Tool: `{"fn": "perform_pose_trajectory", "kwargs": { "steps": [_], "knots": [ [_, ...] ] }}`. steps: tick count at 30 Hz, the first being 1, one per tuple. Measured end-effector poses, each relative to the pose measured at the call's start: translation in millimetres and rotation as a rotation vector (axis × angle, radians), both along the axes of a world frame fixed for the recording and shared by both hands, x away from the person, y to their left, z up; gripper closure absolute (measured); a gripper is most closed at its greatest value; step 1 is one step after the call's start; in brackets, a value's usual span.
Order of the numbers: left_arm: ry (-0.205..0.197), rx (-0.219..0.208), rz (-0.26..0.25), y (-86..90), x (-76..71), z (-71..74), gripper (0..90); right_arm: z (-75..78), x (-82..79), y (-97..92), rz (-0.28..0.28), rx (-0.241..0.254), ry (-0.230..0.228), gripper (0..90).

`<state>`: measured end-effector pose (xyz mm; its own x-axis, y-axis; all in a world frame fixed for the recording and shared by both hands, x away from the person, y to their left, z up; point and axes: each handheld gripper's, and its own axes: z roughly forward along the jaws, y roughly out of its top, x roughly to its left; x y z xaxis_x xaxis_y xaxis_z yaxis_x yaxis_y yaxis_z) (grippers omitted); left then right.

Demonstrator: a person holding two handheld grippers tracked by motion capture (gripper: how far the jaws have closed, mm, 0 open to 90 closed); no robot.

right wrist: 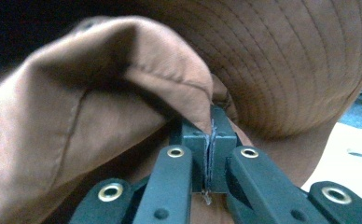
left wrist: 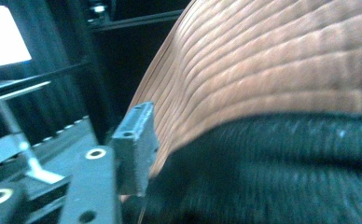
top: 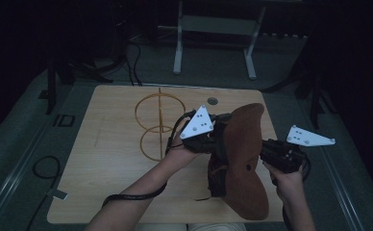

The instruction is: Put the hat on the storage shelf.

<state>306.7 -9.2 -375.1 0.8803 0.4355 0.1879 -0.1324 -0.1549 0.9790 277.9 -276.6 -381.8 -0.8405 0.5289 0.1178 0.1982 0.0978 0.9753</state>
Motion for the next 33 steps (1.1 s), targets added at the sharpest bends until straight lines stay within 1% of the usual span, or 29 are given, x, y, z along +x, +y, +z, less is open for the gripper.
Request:
{"fn": "perform_pose_trajectory", "kwargs": {
  "steps": [1,2,3,5,7,9,10,13,14,16,21,23,25,27,28,29,30,31,32,33],
  "knots": [
    [0.003,0.000,0.002,2.2,-0.3,-0.1,40.4,1.4,-0.3,-0.7,0.004,-0.002,-0.005,88.9],
    [-0.003,-0.006,0.003,5.4,-0.8,-0.5,39.6,2.6,-1.0,-1.4,-0.002,0.000,-0.011,88.9],
    [0.001,-0.013,0.008,8.3,-1.2,-1.0,39.0,3.7,-1.4,-2.2,-0.005,0.003,-0.011,88.9],
    [0.017,-0.006,0.020,13.5,-1.3,-2.8,36.4,5.7,-1.8,-5.1,-0.011,0.020,-0.016,88.9],
    [0.030,0.001,0.032,18.7,-2.5,-5.8,36.5,7.8,-1.5,-8.6,-0.022,0.028,-0.021,88.9],
    [0.029,0.013,0.049,25.3,-4.3,-8.9,36.5,9.8,-0.7,-12.5,-0.036,0.038,-0.021,88.9],
    [0.036,0.015,0.052,29.5,-4.6,-10.5,36.5,10.9,-0.1,-14.8,-0.042,0.045,-0.022,88.9],
    [0.063,0.001,0.053,43.0,-6.6,-17.6,36.6,15.0,2.2,-21.6,-0.057,0.064,-0.027,88.8],
    [0.066,0.006,0.057,46.6,-7.8,-20.7,36.6,16.8,3.2,-23.3,-0.063,0.067,-0.032,88.8],
    [0.075,0.024,0.056,52.8,-10.5,-28.1,36.5,20.4,4.6,-25.7,-0.070,0.065,-0.047,88.8],
    [0.135,0.070,0.043,63.1,-16.4,-50.2,35.6,26.6,11.2,-26.9,-0.102,0.068,-0.053,88.8],
    [0.156,0.096,0.036,65.3,-19.7,-60.6,35.2,28.4,14.3,-26.4,-0.107,0.069,-0.052,88.8],
    [0.172,0.127,0.045,66.5,-23.7,-72.0,31.7,30.0,17.9,-25.4,-0.118,0.069,-0.052,88.8],
    [0.202,0.154,0.033,68.2,-26.8,-84.1,26.8,31.2,22.7,-24.4,-0.129,0.069,-0.051,88.8],
    [0.202,0.166,0.044,69.6,-29.2,-90.1,24.9,31.6,25.5,-24.0,-0.131,0.071,-0.049,88.8],
    [0.207,0.167,0.050,71.3,-31.8,-95.9,21.9,32.1,28.3,-23.4,-0.134,0.069,-0.046,88.7],
    [0.218,0.177,0.053,72.8,-33.6,-101.1,18.2,32.6,31.0,-22.6,-0.139,0.069,-0.044,88.8],
    [0.230,0.181,0.047,74.9,-35.2,-106.2,15.5,33.1,33.9,-21.8,-0.142,0.070,-0.045,88.8],
    [0.234,0.183,0.056,77.5,-36.4,-111.3,13.7,33.7,36.7,-20.9,-0.145,0.069,-0.044,88.7],
    [0.239,0.188,0.079,79.6,-37.5,-116.6,11.9,34.2,39.8,-19.9,-0.149,0.070,-0.044,88.8]
  ]
}}
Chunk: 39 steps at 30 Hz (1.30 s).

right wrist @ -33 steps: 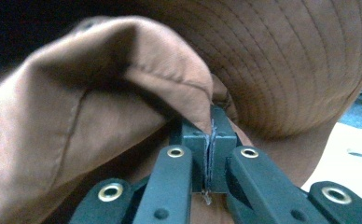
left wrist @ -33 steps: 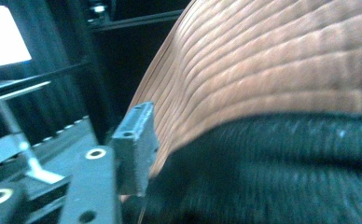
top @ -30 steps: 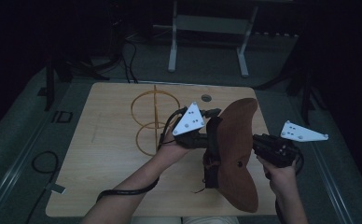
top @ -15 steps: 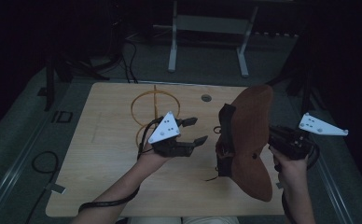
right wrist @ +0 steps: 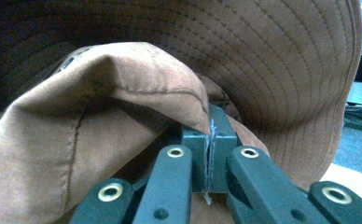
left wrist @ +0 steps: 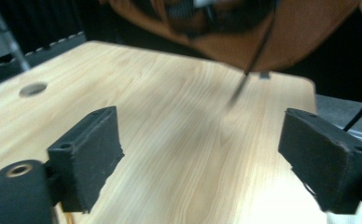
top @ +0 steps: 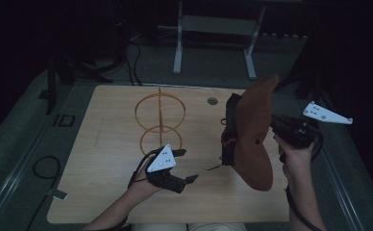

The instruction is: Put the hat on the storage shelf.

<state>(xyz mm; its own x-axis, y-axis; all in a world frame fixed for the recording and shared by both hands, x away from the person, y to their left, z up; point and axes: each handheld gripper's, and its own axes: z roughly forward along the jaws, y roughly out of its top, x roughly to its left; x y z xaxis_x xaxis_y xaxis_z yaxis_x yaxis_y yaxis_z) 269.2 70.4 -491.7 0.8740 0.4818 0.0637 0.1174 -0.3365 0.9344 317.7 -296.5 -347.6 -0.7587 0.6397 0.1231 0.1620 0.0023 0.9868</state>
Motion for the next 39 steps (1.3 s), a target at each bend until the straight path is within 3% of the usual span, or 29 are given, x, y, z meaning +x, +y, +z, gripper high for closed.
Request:
{"fn": "perform_pose_trajectory", "kwargs": {
  "steps": [4,9,13,15,18,29,31,32,35,37,38,39],
  "knots": [
    [0.018,0.030,0.046,14.0,-3.0,-19.0,2.5,1.3,13.4,4.2,-0.013,0.004,0.010,88.8],
    [0.032,0.040,0.133,40.2,-6.1,-36.9,2.5,1.1,30.1,10.3,-0.026,0.006,0.026,88.7],
    [0.057,0.053,0.174,56.1,-8.1,-48.1,2.6,0.2,38.0,15.5,-0.026,0.007,0.033,88.7],
    [0.083,0.077,0.216,70.7,-11.0,-60.5,2.6,-1.1,45.6,21.5,-0.028,0.005,0.035,88.7],
    [0.100,0.079,0.265,85.0,-14.2,-69.1,2.6,-2.0,53.6,26.6,-0.030,0.003,0.041,88.7],
    [0.135,0.080,0.473,141.7,-23.5,-79.9,2.6,5.0,83.7,49.4,-0.045,-0.019,0.059,88.7],
    [0.131,0.079,0.497,147.3,-24.9,-80.5,2.6,6.7,86.2,52.0,-0.044,-0.022,0.061,88.7],
    [0.127,0.068,0.542,158.3,-28.1,-80.9,2.6,8.1,88.7,54.8,-0.043,-0.021,0.061,88.7],
    [0.119,0.062,0.608,171.7,-31.7,-80.7,2.6,14.0,97.5,67.4,-0.041,-0.026,0.059,88.7],
    [0.115,0.058,0.623,175.1,-32.5,-80.8,2.6,15.4,100.2,71.2,-0.037,-0.028,0.058,88.7],
    [0.115,0.062,0.672,184.3,-34.7,-81.7,2.6,16.6,102.0,74.2,-0.036,-0.034,0.057,88.7],
    [0.113,0.065,0.688,187.4,-35.9,-82.5,2.7,19.6,108.2,84.1,-0.033,-0.041,0.058,88.7]
  ]
}}
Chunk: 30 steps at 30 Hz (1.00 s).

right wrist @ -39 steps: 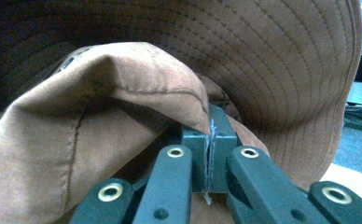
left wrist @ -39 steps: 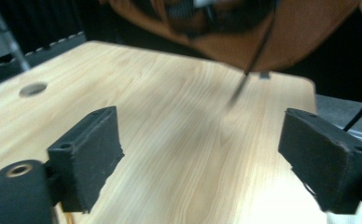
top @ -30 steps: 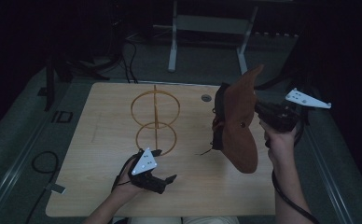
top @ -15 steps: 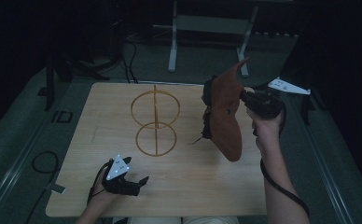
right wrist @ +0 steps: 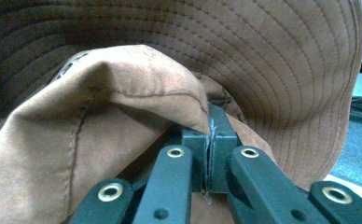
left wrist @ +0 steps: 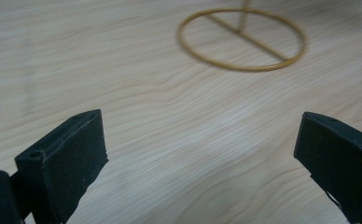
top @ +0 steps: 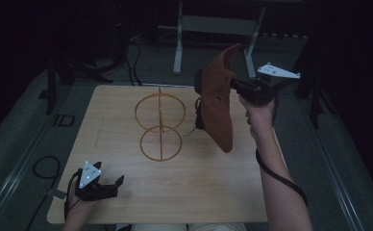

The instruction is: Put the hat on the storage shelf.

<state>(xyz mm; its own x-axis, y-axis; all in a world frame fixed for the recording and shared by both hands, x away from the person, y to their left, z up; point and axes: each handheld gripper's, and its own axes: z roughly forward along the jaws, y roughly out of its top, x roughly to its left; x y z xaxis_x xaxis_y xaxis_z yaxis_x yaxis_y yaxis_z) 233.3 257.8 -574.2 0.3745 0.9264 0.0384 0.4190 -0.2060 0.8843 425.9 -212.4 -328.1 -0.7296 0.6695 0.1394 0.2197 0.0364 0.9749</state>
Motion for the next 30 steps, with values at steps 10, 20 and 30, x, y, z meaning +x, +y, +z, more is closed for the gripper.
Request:
{"fn": "perform_pose_trajectory", "kwargs": {
  "steps": [10,20,30],
  "knots": [
    [-0.016,-0.034,0.125,17.0,-11.6,-4.0,2.7,6.2,17.2,45.0,0.030,0.010,0.031,88.6],
    [-0.037,-0.063,0.145,23.8,-13.2,-1.5,3.7,14.7,16.9,120.9,0.161,-0.096,0.047,88.5],
    [-0.027,-0.059,0.119,21.2,-13.1,-3.4,3.7,-10.3,16.0,168.0,0.222,-0.257,0.084,86.6]
  ]
}}
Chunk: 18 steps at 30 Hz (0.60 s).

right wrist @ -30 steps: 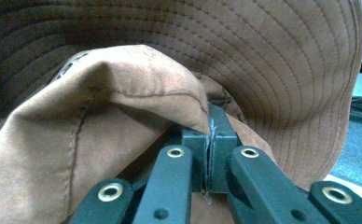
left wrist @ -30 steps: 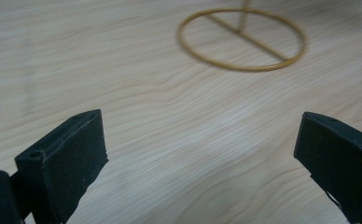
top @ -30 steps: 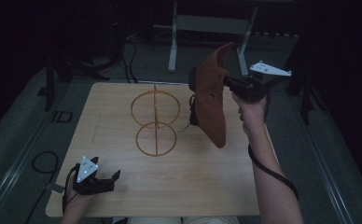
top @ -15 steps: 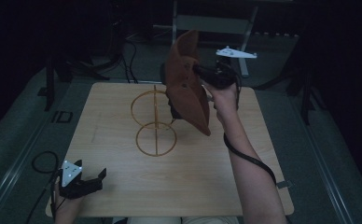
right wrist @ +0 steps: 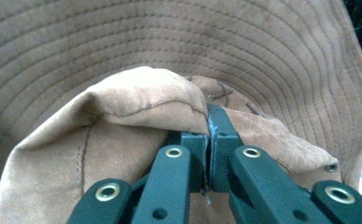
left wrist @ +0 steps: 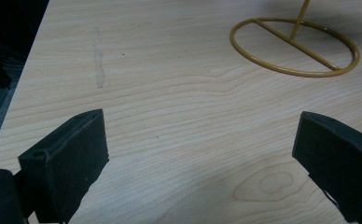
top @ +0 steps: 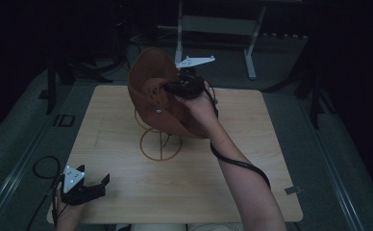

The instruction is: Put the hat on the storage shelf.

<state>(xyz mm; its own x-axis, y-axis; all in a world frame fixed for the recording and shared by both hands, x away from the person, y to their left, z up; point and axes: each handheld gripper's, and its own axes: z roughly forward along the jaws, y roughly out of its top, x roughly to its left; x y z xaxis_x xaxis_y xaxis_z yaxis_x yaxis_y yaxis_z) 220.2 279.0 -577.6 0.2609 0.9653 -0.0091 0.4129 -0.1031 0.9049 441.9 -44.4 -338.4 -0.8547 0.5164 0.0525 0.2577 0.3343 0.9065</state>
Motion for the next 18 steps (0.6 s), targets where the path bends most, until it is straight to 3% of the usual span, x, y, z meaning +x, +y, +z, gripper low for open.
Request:
{"fn": "perform_pose_trajectory", "kwargs": {
  "steps": [4,8,11,12,14,18],
  "knots": [
    [0.002,-0.014,0.001,1.3,0.2,-0.5,3.7,-5.2,1.0,4.9,0.008,-0.009,0.013,79.1],
    [0.003,-0.016,-0.004,1.2,0.3,-1.0,3.7,-7.4,3.1,8.0,0.009,-0.017,0.021,59.0],
    [0.005,-0.012,-0.005,0.8,0.5,-1.1,3.7,-9.6,3.6,8.1,0.011,0.000,0.032,51.6],
    [0.002,-0.017,-0.007,0.5,0.4,-1.2,3.7,-13.3,1.6,9.1,0.041,0.005,0.047,41.0],
    [0.004,-0.014,-0.005,0.4,0.4,-1.3,3.7,-14.2,-0.3,10.4,0.040,-0.004,0.036,38.8],
    [0.004,-0.016,-0.006,0.1,0.5,-1.3,3.7,-12.4,-3.7,19.7,0.057,-0.028,0.022,25.9]
  ]
}}
